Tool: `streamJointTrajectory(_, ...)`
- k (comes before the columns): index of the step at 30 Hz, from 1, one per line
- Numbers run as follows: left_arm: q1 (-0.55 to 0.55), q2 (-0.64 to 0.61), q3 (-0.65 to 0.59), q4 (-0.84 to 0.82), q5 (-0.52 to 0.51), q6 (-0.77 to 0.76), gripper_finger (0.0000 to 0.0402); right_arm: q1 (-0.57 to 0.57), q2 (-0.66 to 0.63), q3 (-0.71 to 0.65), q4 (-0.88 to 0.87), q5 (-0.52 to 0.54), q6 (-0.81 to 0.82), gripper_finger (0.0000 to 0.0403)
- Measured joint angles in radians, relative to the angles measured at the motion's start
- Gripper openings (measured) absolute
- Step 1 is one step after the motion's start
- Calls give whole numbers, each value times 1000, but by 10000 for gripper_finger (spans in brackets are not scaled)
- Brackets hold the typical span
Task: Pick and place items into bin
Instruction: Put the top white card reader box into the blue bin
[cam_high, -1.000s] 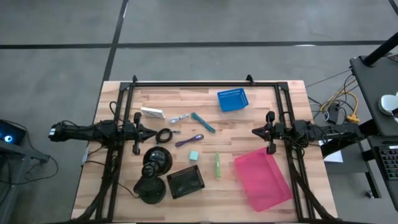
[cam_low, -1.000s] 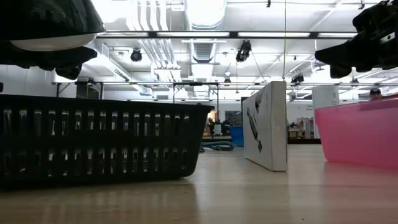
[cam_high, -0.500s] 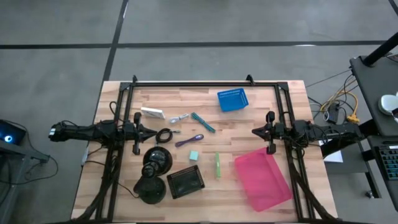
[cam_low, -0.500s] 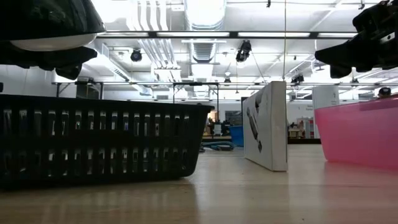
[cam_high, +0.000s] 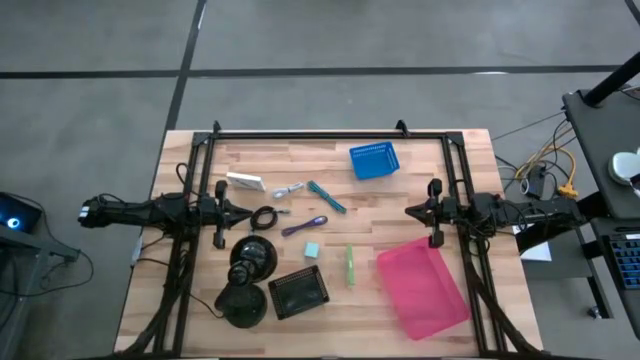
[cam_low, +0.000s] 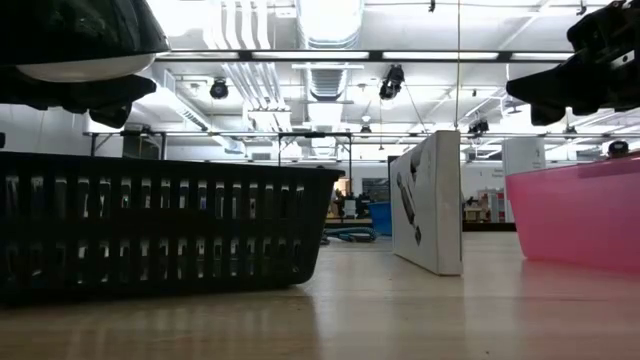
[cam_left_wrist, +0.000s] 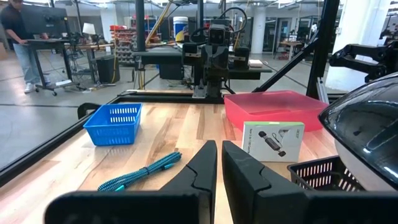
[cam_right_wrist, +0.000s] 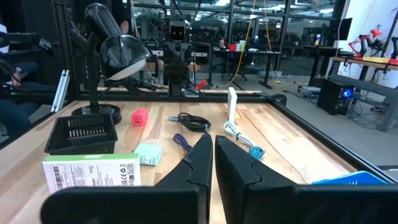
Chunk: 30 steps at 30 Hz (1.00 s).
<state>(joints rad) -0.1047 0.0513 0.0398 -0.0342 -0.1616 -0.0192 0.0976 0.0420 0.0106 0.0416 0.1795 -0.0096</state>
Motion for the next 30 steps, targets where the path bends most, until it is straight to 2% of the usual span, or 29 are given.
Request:
streamJointTrajectory(13,0,0,0,2,0,6,10,0,0,0,127,4,-202,9)
streamJointTrajectory(18,0,0,0,3,-9,101,10,0,0,0,135,5,-208,9)
streamJointTrajectory(24,0,1,0,13,-130,105,17,0,0,0,153,7,-211,9)
streamJointTrajectory(27,0,0,0,18,-139,105,35,0,0,0,179,7,-209,9)
streamJointTrajectory(30,0,1,-1,73,-248,80,66,0,0,0,212,7,-162,9)
